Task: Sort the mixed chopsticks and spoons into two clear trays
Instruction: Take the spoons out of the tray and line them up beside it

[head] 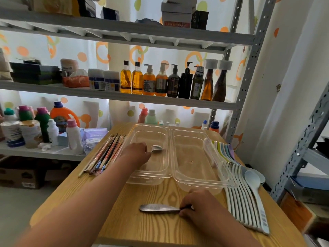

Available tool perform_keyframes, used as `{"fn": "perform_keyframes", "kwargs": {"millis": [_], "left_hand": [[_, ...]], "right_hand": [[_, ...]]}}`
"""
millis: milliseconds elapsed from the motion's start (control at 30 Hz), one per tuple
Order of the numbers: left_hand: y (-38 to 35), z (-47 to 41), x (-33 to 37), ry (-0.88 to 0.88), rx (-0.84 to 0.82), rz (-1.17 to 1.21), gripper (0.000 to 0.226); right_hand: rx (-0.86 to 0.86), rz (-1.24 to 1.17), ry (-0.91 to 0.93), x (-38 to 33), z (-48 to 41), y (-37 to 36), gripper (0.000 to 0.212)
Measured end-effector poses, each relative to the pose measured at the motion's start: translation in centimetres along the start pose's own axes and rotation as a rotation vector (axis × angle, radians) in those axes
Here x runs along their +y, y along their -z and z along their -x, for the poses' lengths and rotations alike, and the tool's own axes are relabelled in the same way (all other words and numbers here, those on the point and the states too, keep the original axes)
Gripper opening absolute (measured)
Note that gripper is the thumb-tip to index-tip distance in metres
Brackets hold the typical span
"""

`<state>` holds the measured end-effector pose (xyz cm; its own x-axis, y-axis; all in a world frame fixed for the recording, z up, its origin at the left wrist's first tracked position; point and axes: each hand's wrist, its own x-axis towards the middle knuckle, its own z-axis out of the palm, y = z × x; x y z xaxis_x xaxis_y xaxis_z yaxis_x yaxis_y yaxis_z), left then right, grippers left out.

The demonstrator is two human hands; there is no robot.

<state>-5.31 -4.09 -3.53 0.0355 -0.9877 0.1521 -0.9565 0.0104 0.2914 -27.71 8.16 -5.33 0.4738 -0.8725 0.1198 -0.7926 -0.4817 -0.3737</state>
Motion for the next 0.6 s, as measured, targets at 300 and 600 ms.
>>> {"fn": "perform_keyframes", "kwargs": {"millis": [300,600], "left_hand": [[-0.85,-0.53,-0.35,0.048,-0.095,-0.076,0.037],[-0.99,-0.48,-0.33,0.070,-0.109,-0.203,0.036]], "right_hand": [[-0.019,0.033,-0.037,0.06,0.22,0.10,0.022],[0.052,-0.027,0.016,-0.17,0.45,0.44,0.029]]}}
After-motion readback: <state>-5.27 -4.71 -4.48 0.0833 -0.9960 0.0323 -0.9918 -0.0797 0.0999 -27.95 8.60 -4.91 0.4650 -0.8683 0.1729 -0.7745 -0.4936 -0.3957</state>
